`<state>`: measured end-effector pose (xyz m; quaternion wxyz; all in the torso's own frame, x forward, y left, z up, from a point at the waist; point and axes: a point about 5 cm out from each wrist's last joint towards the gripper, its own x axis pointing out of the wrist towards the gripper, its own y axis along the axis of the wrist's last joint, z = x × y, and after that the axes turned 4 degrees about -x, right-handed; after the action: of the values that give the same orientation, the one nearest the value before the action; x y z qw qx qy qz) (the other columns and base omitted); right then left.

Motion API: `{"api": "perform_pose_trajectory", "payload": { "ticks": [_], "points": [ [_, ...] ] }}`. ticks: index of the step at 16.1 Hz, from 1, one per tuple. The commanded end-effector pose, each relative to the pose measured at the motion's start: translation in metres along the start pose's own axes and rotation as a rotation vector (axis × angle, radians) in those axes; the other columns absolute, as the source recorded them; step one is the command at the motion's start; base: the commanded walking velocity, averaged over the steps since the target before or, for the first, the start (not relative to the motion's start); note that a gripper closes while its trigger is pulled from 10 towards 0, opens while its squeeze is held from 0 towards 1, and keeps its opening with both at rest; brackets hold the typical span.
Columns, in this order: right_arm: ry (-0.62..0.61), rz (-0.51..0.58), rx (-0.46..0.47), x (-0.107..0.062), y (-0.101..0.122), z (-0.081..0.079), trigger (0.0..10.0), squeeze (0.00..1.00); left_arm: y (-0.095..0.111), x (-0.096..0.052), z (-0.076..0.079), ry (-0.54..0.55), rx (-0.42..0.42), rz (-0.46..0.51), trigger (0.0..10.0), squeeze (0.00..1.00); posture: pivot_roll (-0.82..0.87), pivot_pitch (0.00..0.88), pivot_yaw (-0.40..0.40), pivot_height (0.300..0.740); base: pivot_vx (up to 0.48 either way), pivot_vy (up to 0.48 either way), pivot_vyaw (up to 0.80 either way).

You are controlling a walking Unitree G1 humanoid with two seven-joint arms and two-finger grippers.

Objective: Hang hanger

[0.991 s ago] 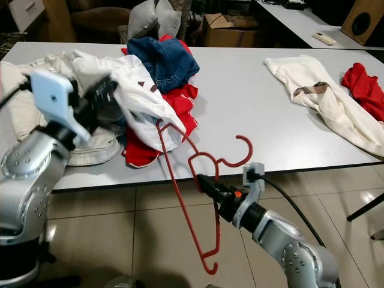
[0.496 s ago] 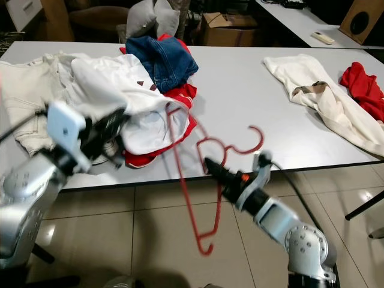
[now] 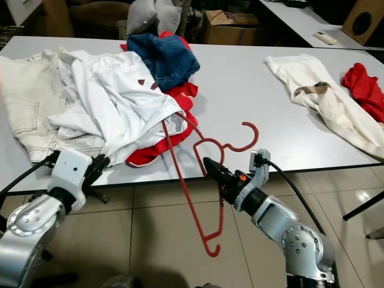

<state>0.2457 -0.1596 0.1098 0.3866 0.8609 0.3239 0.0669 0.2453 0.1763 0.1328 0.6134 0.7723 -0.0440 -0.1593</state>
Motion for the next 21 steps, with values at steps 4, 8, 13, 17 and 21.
{"api": "perform_pose_trajectory", "payload": {
  "ticks": [4,8,13,17,21],
  "points": [
    [-0.005,-0.044,0.018,-0.011,-0.009,0.001,10.0,0.0,0.047,0.006,-0.005,0.052,-0.02,0.275,0.0,0.0,0.07,0.049,-0.063,0.74,0.0,0.0,0.0],
    [0.092,-0.039,0.022,-0.011,-0.006,-0.009,10.0,0.0,0.079,0.0,0.01,-0.117,0.006,0.458,0.0,0.0,0.08,0.052,-0.067,0.74,0.0,0.0,0.0],
    [0.17,-0.067,0.045,-0.012,-0.004,-0.013,10.0,0.0,0.085,-0.009,0.027,-0.334,0.111,0.48,0.0,0.0,0.08,0.054,-0.078,0.74,0.0,0.0,0.0],
    [0.186,-0.073,0.045,-0.012,0.003,-0.01,10.0,0.0,0.078,-0.012,0.023,-0.382,0.183,0.431,0.0,0.0,0.09,0.056,-0.087,0.74,0.0,0.0,0.0],
    [0.171,-0.024,0.11,0.006,0.013,-0.005,10.0,0.0,0.064,-0.01,0.019,-0.412,0.217,0.322,0.0,0.0,0.1,0.053,-0.084,0.74,0.0,0.0,0.0]
  ]
}}
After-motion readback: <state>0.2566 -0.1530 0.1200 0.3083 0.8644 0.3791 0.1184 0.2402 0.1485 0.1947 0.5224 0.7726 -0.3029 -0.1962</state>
